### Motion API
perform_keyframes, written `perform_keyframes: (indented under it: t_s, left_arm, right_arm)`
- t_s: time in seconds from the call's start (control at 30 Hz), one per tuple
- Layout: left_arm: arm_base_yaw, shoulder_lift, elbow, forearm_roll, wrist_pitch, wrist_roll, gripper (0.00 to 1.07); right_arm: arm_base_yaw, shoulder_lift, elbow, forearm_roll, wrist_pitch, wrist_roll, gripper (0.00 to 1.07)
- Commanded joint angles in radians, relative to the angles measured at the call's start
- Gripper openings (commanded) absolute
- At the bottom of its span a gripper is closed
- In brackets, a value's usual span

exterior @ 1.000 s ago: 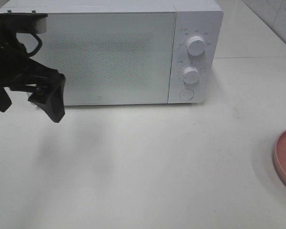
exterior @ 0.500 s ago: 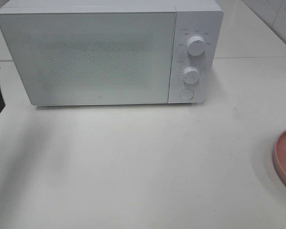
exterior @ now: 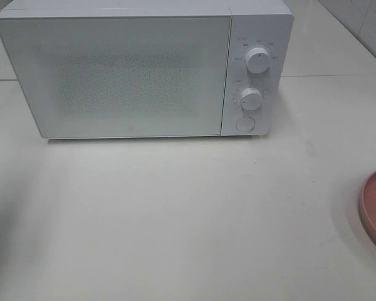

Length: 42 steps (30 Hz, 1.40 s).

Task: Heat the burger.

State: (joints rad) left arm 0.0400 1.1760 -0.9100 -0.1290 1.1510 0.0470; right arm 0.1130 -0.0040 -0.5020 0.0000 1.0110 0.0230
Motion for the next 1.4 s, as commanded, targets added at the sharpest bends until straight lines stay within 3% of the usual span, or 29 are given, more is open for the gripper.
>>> perform_keyframes:
  t_s: [0.03, 0.53, 0.6, 1.4]
  left_arm:
    - [0.004, -0.133, 0.088, 0.002, -0.031, -0.010, 1.01]
    - [0.004, -0.588, 0.354, 0.036, -0.105, -0.008, 1.01]
    - [0.004, -0.695, 0.385, 0.048, -0.082, -0.047, 1.01]
    - [0.004, -1.168, 0.391, 0.086, -0.080, -0.047, 1.01]
  right_arm:
    - [-0.007, -0.027, 0.003, 0.000, -0.016, -0.011, 0.75]
    - [-0.007, -0.027, 0.003, 0.000, -0.016, -0.011, 0.75]
    - [-0.007, -0.027, 0.003, 0.000, -0.016, -0.011, 0.75]
    - [-0.007, -0.027, 0.003, 0.000, -0.016, -0.011, 0.75]
